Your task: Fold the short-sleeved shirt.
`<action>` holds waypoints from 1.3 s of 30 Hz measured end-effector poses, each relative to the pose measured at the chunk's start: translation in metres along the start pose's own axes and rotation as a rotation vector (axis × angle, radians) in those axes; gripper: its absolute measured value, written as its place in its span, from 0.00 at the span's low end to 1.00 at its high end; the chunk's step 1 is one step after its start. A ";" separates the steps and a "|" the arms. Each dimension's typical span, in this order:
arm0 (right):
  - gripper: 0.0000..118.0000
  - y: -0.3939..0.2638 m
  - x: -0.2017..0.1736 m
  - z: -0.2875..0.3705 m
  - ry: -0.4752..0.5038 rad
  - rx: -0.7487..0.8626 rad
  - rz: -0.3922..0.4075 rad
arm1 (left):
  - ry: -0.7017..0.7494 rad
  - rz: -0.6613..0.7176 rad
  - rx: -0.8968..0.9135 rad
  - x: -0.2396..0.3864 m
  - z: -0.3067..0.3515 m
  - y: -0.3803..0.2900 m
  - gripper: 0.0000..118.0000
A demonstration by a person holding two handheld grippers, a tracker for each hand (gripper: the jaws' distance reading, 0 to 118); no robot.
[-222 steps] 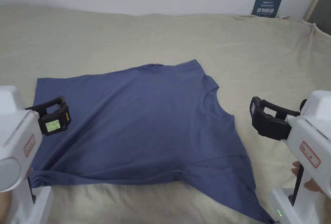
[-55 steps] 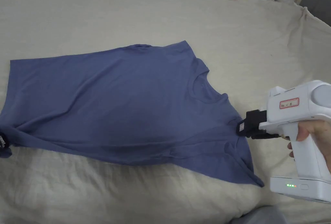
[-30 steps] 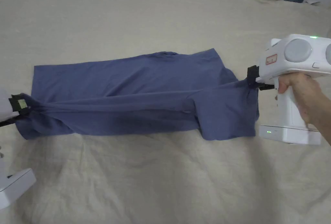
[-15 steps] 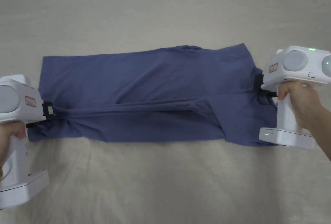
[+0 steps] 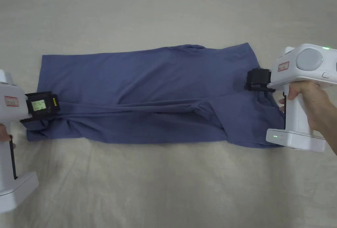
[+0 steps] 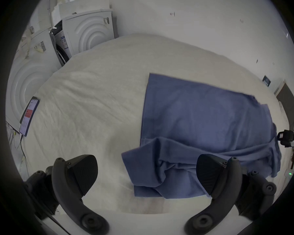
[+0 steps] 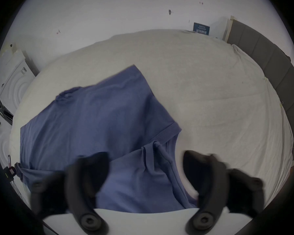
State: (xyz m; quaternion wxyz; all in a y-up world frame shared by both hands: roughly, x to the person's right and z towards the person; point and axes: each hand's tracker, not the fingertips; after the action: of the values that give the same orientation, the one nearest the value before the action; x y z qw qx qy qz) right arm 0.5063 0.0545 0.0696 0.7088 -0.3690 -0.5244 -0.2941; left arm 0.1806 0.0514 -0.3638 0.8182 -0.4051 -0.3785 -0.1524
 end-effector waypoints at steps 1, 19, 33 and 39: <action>0.91 0.002 0.000 0.010 0.001 0.031 0.012 | -0.012 0.005 0.012 -0.002 0.007 0.003 1.00; 0.91 -0.121 0.018 0.200 0.011 0.562 0.088 | -0.101 -0.103 0.350 0.036 0.117 -0.045 1.00; 0.21 -0.210 0.015 0.243 0.024 0.707 0.014 | -0.207 -0.205 0.507 0.058 0.146 -0.101 0.11; 0.00 -0.224 0.017 0.239 0.018 0.709 0.013 | -0.237 -0.208 0.517 0.060 0.151 -0.114 0.00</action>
State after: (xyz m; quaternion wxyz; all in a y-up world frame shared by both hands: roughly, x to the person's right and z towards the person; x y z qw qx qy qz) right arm 0.2052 0.1286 0.1767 0.7992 -0.1009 -0.5853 -0.0924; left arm 0.0819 0.1011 -0.1982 0.8243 -0.1574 -0.5371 -0.0857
